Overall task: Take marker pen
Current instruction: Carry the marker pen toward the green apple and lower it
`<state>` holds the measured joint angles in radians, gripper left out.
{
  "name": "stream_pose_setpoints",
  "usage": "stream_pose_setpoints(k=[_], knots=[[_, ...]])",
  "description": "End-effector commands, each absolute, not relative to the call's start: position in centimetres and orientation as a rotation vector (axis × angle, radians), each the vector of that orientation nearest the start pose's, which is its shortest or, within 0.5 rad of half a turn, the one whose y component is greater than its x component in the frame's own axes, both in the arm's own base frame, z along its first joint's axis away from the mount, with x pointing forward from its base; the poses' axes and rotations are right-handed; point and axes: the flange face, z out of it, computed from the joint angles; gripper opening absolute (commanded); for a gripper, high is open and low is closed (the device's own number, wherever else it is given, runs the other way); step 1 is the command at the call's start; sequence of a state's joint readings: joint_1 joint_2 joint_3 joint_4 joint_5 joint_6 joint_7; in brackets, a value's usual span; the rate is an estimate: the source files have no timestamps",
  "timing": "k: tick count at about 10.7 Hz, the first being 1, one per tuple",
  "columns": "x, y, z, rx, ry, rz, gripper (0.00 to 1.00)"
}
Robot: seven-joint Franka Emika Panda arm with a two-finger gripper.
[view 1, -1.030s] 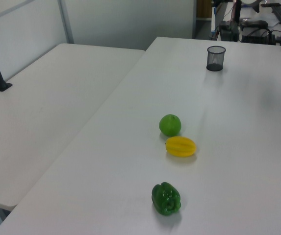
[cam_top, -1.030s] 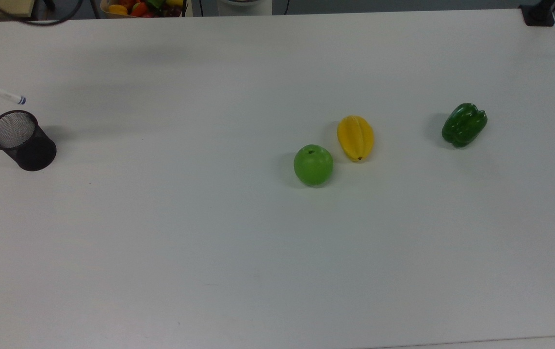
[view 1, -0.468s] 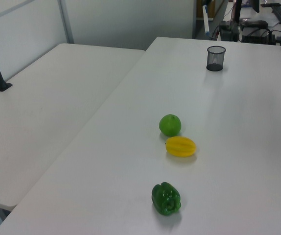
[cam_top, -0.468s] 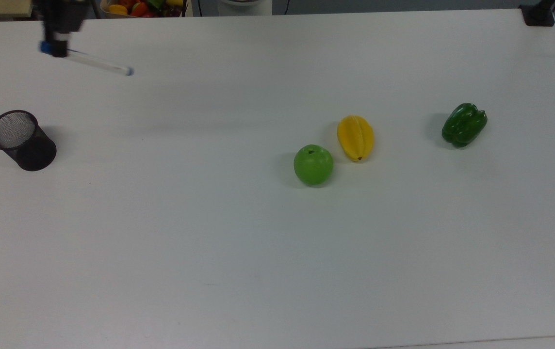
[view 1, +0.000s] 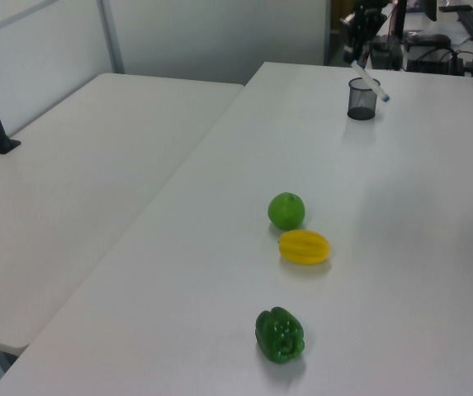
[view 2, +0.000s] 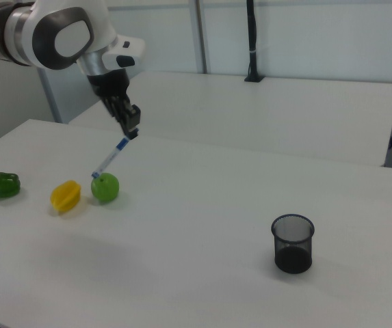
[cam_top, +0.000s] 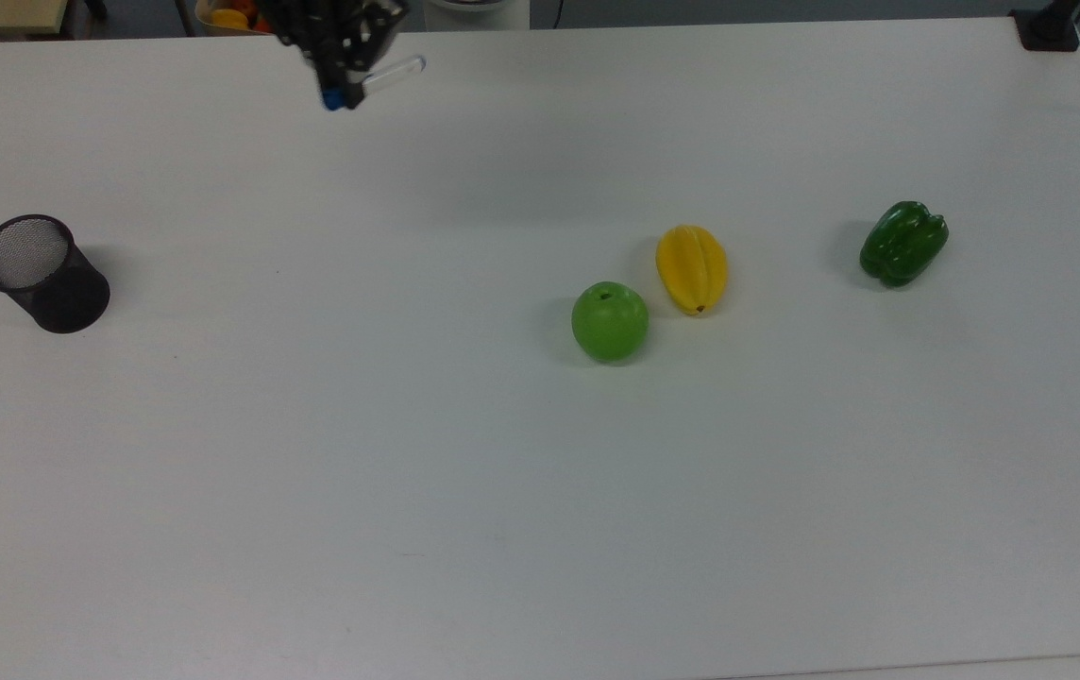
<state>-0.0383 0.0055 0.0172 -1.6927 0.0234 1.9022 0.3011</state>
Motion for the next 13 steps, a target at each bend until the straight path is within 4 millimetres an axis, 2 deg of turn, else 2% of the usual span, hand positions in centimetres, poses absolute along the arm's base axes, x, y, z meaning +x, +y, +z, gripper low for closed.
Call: stream_pose_setpoints(k=[1, 3, 5, 6, 8, 9, 13], knots=[[57.1, 2.5, 56.1, -3.081, -0.06, -0.042, 0.0], [57.8, 4.1, 53.0, -3.065, -0.282, 0.06, 0.0], [58.9, 4.5, 49.7, -3.039, -0.419, 0.131, 0.0], [59.3, 4.5, 47.6, -3.032, -0.434, 0.174, 0.0], [60.3, 4.5, 44.2, -3.032, -0.438, 0.156, 0.0], [60.8, 5.1, 42.7, -3.038, -0.438, 0.122, 0.0], [62.7, 5.1, 37.6, -3.051, -0.416, 0.045, 0.0]])
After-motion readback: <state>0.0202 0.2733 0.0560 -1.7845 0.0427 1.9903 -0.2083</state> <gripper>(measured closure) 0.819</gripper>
